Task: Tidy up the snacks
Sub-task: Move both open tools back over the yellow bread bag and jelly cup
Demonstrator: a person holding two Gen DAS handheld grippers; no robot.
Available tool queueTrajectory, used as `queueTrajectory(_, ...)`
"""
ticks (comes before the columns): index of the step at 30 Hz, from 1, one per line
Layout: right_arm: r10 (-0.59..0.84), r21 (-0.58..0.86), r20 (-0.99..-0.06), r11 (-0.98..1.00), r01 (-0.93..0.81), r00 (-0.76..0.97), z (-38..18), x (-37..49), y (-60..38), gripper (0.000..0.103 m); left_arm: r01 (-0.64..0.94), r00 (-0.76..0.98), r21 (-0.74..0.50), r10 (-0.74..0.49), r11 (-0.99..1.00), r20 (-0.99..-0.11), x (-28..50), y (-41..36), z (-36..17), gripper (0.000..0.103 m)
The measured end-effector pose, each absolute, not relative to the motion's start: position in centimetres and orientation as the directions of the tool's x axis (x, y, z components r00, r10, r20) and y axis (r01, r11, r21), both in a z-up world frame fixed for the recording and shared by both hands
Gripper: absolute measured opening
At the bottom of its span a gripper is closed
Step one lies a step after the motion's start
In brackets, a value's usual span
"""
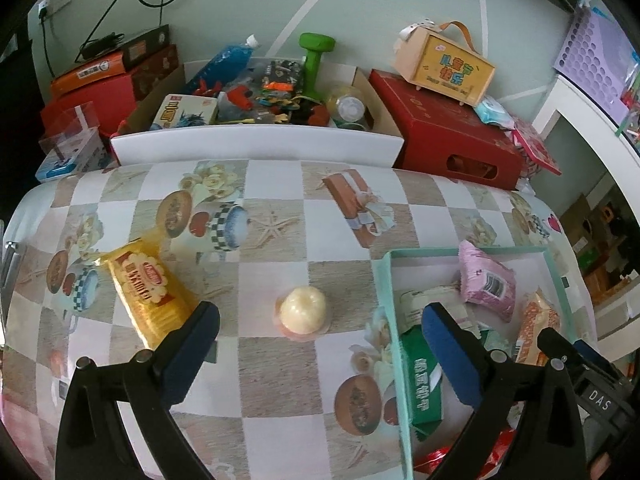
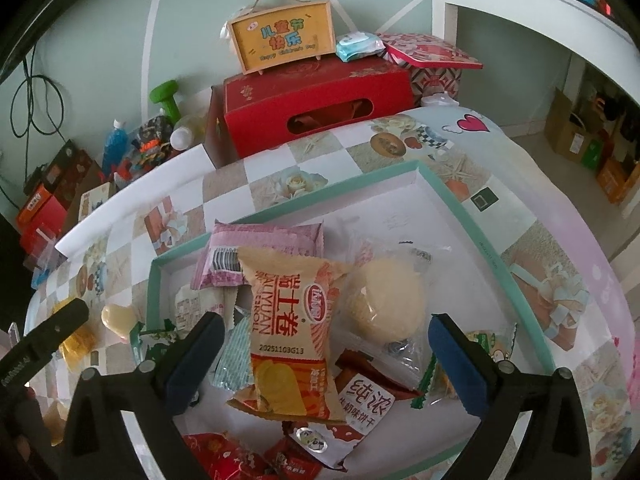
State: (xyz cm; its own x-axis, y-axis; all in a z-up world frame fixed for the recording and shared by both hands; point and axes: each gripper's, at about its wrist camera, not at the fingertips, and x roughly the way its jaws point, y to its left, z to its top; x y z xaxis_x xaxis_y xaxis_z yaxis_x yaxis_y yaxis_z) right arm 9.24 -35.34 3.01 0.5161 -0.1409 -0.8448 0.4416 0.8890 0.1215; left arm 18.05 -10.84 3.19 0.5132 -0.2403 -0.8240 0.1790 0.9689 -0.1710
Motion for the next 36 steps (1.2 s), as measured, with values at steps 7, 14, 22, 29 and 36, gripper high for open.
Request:
queueTrajectory(7, -0.142, 0.113, -0.84, 0.898, 0.426, 0.523, 3.5, 9.2, -34.4, 0.103, 0.156, 0.529, -0.154, -0.214, 0.976, -0.821, 17.7, -8.9, 3.8, 0.101)
queueTrajectory(14, -0.151, 0.089, -0.834, 0.912, 0.399, 0.531, 4.3, 9.4, -32.6, 0.103, 0.126, 0.544, -0.15, -0.195, 0.981, -0.816, 17.5, -6.4, 4.5, 0.101)
queueTrajectory(22, -0.121, 0.075, -0.828, 0.944, 0.322, 0.548, 5.3, 10.4, -28.8, 0.103, 0.075, 0.565, -0.16, -0.174, 0.984, -0.807, 17.5, -2.8, 4.8, 0.101)
queueTrajectory(29, -0.073, 0.081, -0.823, 0.967, 0.244, 0.563, 5.9, 11.7, -25.1, 0.103, 0.026, 0.579, -0.14, -0.129, 0.99, -0.805, 17.6, 0.5, 4.5, 0.101)
queueTrajectory(36, 0.001, 0.119, -0.82, 0.978, 0.17, 0.572, 6.3, 13.3, -21.6, 0.103, -0.047, 0.582, -0.091, -0.047, 0.995, -0.812, 17.9, 4.2, 3.6, 0.101)
